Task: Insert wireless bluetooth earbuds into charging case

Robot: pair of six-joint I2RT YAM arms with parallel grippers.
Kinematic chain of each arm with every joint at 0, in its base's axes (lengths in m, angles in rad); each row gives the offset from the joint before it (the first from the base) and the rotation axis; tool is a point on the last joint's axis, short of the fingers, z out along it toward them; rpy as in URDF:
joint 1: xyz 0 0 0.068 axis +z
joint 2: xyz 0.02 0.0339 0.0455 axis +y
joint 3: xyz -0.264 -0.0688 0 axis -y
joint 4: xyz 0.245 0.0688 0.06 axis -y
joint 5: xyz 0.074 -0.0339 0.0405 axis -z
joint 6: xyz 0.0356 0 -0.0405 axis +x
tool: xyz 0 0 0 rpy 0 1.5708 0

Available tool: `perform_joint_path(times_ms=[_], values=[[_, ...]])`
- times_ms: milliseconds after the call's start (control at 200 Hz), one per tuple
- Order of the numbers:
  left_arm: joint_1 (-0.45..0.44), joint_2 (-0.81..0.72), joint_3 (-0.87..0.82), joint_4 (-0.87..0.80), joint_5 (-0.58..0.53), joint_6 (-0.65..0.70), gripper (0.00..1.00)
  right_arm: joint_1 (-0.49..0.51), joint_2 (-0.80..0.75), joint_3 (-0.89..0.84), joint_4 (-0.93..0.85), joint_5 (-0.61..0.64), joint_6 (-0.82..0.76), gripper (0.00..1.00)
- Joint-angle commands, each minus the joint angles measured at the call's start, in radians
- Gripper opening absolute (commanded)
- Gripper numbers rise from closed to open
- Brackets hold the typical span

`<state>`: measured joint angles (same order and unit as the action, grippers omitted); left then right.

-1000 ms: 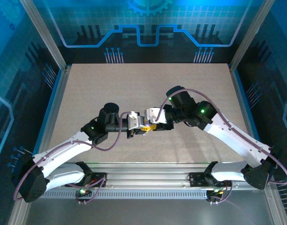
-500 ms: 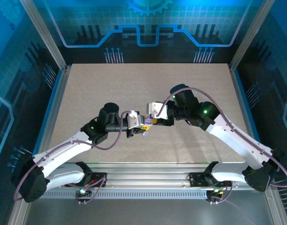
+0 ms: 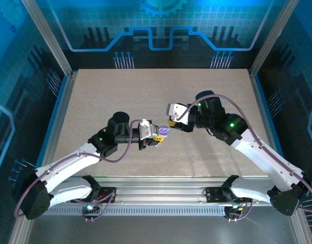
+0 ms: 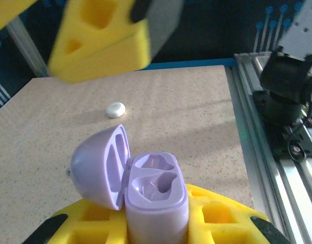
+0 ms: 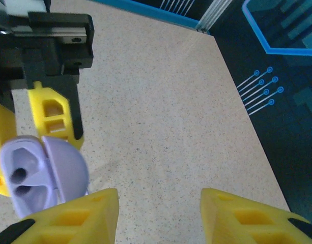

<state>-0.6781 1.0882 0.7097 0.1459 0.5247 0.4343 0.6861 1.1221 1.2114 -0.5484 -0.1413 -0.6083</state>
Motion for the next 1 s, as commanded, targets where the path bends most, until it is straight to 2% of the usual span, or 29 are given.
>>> perform_joint_path(times_ms=[0,60,170,360,505,595,675,810,930,996], values=[[0.008,-0.001,-0.026,0.077,-0.085,-0.140,0.15,-0.008,-0.019,-0.001,-0.030,-0.007,0.154,0.46],[0.015,-0.010,-0.048,0.112,-0.140,-0.206,0.14,-0.006,-0.003,0.014,-0.079,-0.009,0.206,0.46],[0.043,-0.055,-0.094,0.135,-0.211,-0.295,0.14,-0.006,0.042,0.043,-0.129,0.048,0.398,0.44],[0.152,-0.154,-0.128,0.051,-0.307,-0.372,0.14,0.000,0.121,0.087,-0.191,0.088,0.718,0.43],[0.212,-0.234,-0.149,-0.022,-0.394,-0.405,0.15,0.016,0.208,0.128,-0.279,0.128,1.081,0.43],[0.221,-0.264,-0.157,-0.063,-0.446,-0.413,0.15,0.029,0.271,0.127,-0.327,0.122,1.321,0.42],[0.222,-0.275,-0.158,-0.089,-0.471,-0.409,0.15,0.060,0.328,0.117,-0.334,0.101,1.463,0.40],[0.222,-0.283,-0.156,-0.101,-0.479,-0.404,0.15,0.097,0.424,0.146,-0.365,0.109,1.538,0.40],[0.222,-0.287,-0.149,-0.125,-0.502,-0.404,0.15,0.106,0.507,0.195,-0.386,0.109,1.463,0.40],[0.222,-0.295,-0.147,-0.145,-0.523,-0.405,0.15,0.110,0.565,0.227,-0.385,0.087,1.373,0.41]])
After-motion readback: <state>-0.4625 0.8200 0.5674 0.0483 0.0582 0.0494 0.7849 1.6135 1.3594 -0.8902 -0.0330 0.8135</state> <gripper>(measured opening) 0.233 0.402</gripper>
